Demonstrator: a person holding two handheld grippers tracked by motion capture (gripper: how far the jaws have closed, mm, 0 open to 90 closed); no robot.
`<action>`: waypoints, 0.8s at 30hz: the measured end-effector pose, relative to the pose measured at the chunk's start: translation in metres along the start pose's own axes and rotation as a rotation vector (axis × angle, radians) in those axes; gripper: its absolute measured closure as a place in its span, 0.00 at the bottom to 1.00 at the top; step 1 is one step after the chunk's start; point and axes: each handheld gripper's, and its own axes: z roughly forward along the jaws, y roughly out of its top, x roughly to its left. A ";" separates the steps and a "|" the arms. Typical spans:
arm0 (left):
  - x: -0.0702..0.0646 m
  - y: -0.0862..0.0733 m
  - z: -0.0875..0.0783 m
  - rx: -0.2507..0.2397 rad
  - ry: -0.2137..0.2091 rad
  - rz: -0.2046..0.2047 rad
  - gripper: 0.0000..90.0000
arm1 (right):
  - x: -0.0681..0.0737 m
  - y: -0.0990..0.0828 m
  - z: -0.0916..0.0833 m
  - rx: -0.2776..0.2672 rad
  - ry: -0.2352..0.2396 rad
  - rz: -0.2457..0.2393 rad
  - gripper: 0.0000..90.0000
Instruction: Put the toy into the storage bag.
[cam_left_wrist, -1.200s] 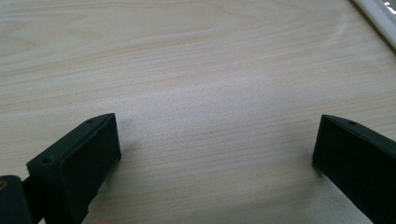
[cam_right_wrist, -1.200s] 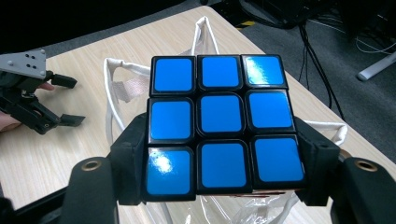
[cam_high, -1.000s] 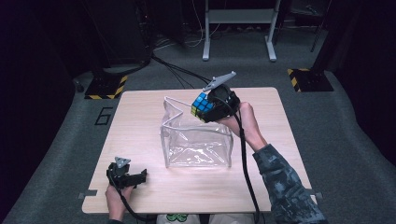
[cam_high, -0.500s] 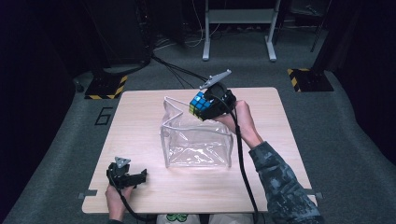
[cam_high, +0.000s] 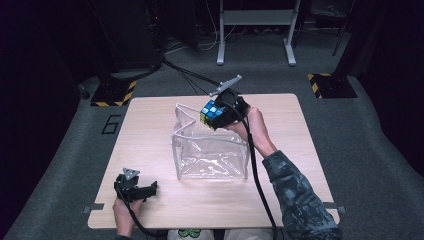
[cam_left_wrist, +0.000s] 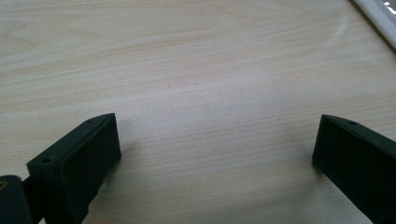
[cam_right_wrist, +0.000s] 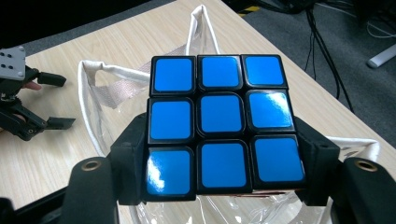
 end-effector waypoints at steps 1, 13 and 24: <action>0.000 0.000 0.000 0.002 -0.001 0.000 0.01 | 0.000 0.000 0.002 -0.005 0.000 -0.006 0.37; 0.000 0.000 0.000 0.002 0.000 -0.001 0.01 | -0.001 -0.002 0.016 0.046 0.004 0.000 0.37; 0.000 0.000 0.000 0.001 0.000 -0.001 0.01 | 0.000 0.001 0.032 0.100 0.018 0.005 0.37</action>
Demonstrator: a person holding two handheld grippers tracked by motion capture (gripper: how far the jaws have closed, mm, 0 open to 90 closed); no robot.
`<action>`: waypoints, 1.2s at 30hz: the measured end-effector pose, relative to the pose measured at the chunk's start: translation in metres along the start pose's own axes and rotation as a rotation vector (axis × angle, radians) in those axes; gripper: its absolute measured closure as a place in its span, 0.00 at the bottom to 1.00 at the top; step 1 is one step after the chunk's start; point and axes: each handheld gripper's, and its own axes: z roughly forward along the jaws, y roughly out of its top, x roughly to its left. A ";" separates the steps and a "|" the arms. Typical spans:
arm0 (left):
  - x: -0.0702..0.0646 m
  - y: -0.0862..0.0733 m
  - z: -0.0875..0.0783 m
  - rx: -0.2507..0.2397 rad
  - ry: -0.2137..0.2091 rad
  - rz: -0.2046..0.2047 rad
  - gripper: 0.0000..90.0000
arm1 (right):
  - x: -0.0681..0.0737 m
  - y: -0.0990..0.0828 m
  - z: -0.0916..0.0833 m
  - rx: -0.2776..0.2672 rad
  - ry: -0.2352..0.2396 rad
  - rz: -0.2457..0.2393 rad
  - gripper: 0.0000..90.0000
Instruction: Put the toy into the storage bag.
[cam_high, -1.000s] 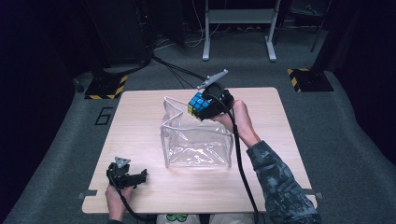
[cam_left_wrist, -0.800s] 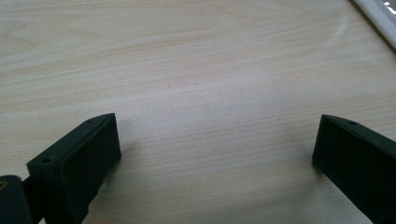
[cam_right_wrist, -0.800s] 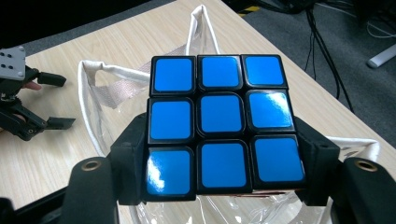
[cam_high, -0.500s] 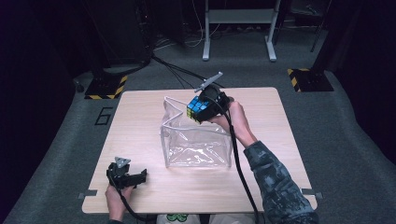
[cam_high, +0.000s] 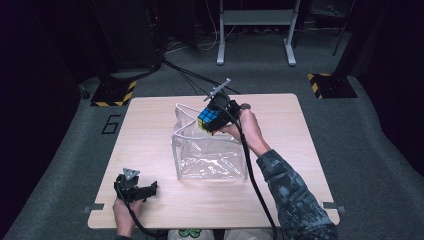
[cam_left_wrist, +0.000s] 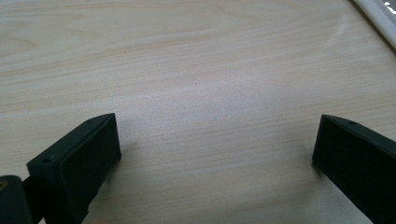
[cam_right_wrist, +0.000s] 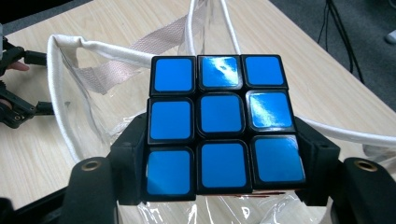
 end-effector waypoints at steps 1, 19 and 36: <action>0.000 0.000 0.000 0.001 0.001 0.000 0.01 | -0.001 0.000 0.002 0.004 -0.002 -0.003 0.37; 0.000 0.000 0.000 0.002 0.001 0.006 0.01 | -0.003 0.002 0.022 0.046 0.003 0.032 0.37; 0.001 0.000 0.000 0.003 0.000 0.008 0.01 | -0.005 0.001 0.032 0.095 -0.023 0.048 0.37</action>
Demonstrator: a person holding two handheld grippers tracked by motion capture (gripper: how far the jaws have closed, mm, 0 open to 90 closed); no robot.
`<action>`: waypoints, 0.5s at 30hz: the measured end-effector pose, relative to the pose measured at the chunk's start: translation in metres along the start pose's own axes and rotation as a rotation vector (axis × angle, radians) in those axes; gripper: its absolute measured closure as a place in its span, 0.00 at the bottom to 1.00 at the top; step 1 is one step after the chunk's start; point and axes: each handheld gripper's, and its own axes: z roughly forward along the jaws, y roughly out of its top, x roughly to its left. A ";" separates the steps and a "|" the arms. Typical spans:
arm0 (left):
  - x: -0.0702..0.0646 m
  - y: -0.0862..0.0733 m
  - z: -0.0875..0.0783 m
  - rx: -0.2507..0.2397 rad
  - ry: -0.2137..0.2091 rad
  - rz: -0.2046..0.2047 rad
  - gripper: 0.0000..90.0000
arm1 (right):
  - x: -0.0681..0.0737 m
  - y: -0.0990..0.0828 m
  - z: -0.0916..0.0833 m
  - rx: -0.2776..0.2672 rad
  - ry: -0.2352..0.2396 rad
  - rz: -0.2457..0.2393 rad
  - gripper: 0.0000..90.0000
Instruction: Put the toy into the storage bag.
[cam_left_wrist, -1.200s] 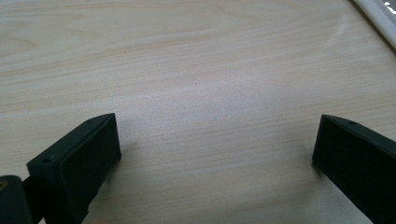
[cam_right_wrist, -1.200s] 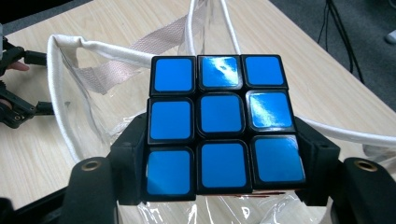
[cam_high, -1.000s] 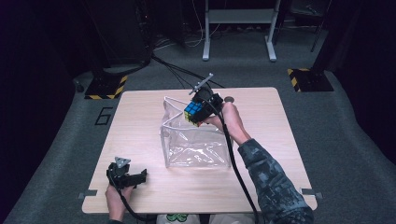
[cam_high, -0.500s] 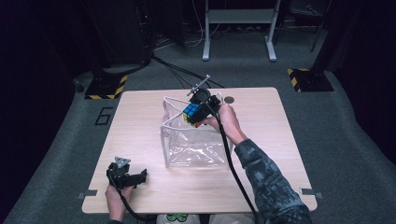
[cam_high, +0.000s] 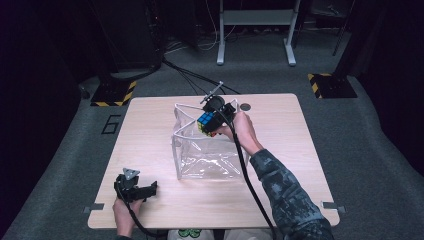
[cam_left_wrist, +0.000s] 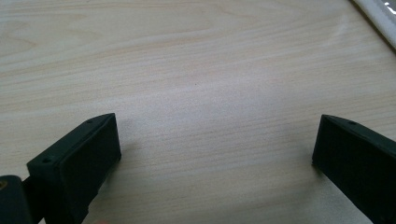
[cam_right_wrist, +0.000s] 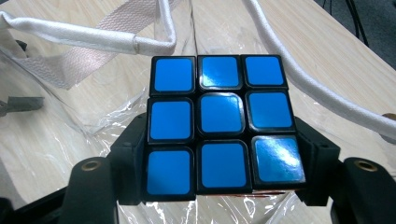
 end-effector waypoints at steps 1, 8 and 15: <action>0.000 0.000 0.000 0.001 0.000 -0.001 0.01 | 0.000 0.000 0.000 0.000 0.001 0.002 0.37; 0.000 0.000 0.000 0.000 0.000 -0.001 0.01 | -0.002 0.000 0.001 0.009 0.001 0.003 0.37; 0.000 0.000 0.000 0.001 0.000 -0.001 0.01 | -0.002 0.000 0.002 0.015 0.002 0.004 0.37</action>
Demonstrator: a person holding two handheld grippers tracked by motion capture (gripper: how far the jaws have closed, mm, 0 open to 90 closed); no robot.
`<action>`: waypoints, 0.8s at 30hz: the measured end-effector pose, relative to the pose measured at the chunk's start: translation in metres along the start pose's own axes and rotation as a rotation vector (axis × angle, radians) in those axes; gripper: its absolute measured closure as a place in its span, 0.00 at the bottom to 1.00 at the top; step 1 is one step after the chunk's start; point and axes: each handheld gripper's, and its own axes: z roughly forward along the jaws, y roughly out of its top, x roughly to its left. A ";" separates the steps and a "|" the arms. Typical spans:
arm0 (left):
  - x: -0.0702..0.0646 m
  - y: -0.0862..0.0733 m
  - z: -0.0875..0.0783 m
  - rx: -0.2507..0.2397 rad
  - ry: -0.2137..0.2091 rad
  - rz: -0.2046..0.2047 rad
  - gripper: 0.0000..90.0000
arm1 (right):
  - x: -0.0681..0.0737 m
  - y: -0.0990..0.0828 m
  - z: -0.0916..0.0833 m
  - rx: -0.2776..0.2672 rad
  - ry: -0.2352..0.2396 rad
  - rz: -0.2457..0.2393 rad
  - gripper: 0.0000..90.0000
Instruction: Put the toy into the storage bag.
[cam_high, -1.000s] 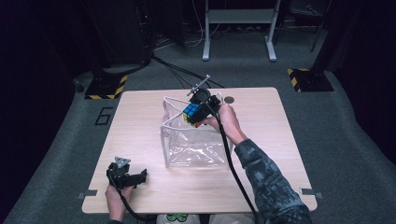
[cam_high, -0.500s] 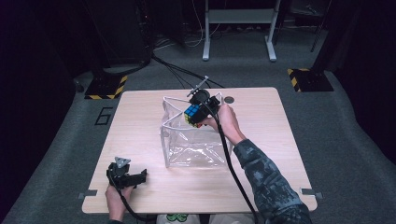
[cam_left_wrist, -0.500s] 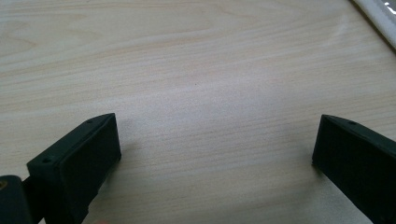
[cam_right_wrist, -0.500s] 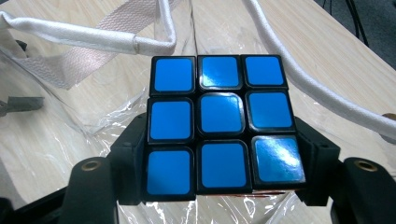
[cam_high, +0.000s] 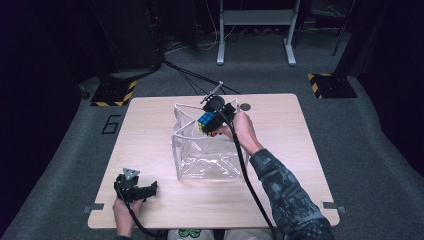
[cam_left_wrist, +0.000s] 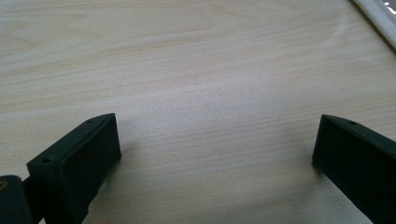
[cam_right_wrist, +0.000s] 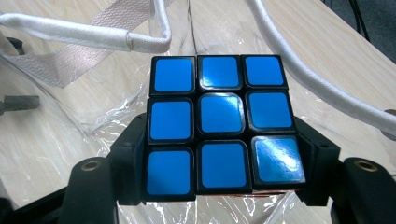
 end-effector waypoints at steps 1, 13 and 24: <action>0.000 0.000 0.000 0.000 0.000 0.000 0.01 | 0.000 0.000 0.000 0.001 0.004 0.000 0.37; 0.000 0.000 0.000 -0.005 0.000 -0.008 0.01 | -0.001 -0.001 -0.008 0.007 -0.012 0.005 0.15; 0.000 0.000 0.000 -0.005 0.000 -0.007 0.01 | 0.001 -0.005 -0.027 -0.032 -0.008 -0.001 0.08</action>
